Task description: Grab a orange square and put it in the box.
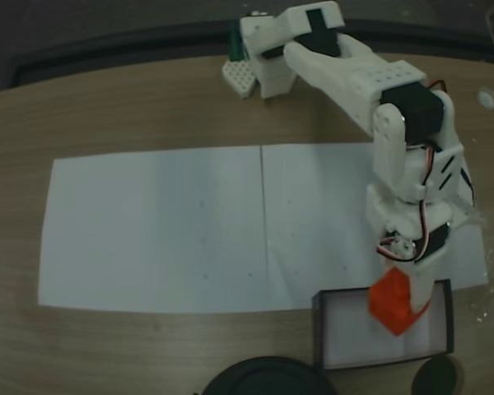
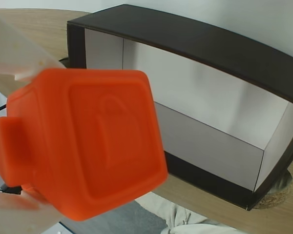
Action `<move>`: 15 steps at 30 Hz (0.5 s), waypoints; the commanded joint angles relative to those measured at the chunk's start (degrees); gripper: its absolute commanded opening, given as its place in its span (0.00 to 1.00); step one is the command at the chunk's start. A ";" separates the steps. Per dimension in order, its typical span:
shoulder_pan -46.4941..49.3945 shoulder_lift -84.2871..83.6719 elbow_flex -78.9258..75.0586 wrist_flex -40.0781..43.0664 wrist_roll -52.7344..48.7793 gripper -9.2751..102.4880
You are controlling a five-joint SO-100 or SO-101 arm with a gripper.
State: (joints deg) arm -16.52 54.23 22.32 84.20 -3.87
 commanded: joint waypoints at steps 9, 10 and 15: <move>1.14 -3.87 -8.26 0.00 0.26 0.20; 1.14 -3.87 -8.17 0.00 0.35 0.20; 1.14 -3.87 -8.09 1.58 1.85 0.38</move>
State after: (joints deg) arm -16.00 48.34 17.49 85.34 -3.34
